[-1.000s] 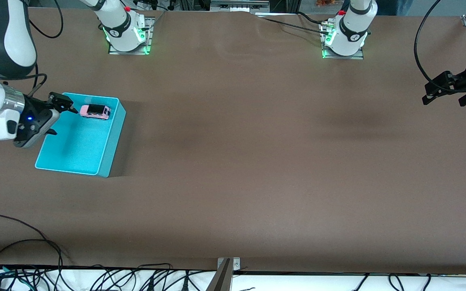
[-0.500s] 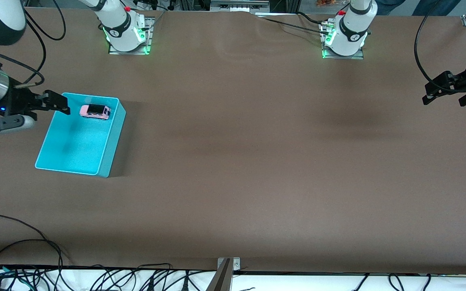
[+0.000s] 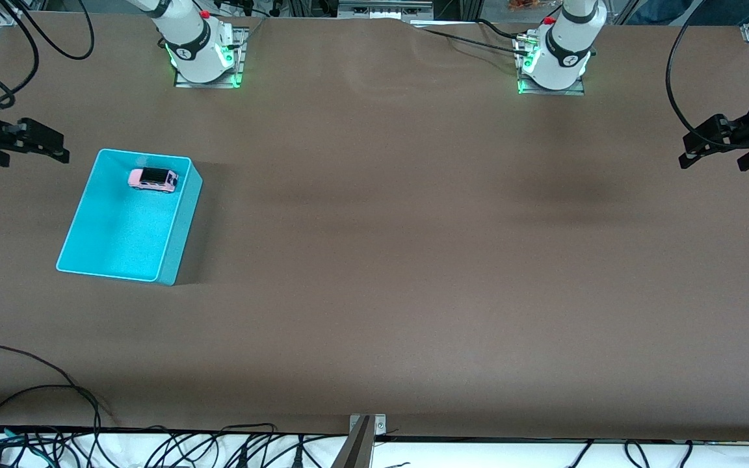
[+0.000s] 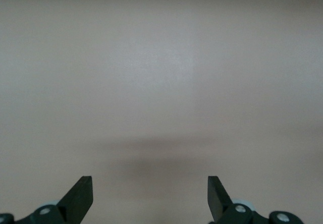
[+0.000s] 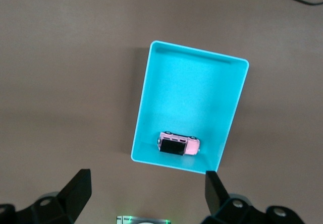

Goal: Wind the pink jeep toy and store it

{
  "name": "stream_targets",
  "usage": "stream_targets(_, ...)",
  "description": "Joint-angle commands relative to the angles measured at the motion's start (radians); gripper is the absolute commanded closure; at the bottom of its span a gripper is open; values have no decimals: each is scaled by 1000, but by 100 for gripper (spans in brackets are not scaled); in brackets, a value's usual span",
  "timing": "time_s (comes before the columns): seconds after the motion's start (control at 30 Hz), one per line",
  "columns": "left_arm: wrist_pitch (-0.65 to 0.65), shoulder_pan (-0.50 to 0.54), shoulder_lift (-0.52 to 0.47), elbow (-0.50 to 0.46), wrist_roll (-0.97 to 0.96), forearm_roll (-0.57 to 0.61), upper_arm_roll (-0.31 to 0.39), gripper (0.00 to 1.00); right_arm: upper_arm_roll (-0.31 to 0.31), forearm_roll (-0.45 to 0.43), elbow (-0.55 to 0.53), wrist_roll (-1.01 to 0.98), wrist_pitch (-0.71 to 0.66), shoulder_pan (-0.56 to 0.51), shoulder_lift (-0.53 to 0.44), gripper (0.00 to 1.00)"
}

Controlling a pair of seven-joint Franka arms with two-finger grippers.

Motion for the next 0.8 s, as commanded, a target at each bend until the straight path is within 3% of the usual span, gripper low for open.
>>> stream_targets(0.0, 13, 3, -23, -27, 7, 16, -3, 0, -3, -18, -24, 12, -29, 2, -46, 0)
stream_targets(0.27, 11, 3, -23, -25, 7, 16, -3, 0, 5, -44, -218, 21, 84, 5, -184, 0)
stream_targets(0.77, 11, 3, -23, -25, 7, 16, -2, 0, 3, -49, -157, 15, 84, 8, -128, 0)
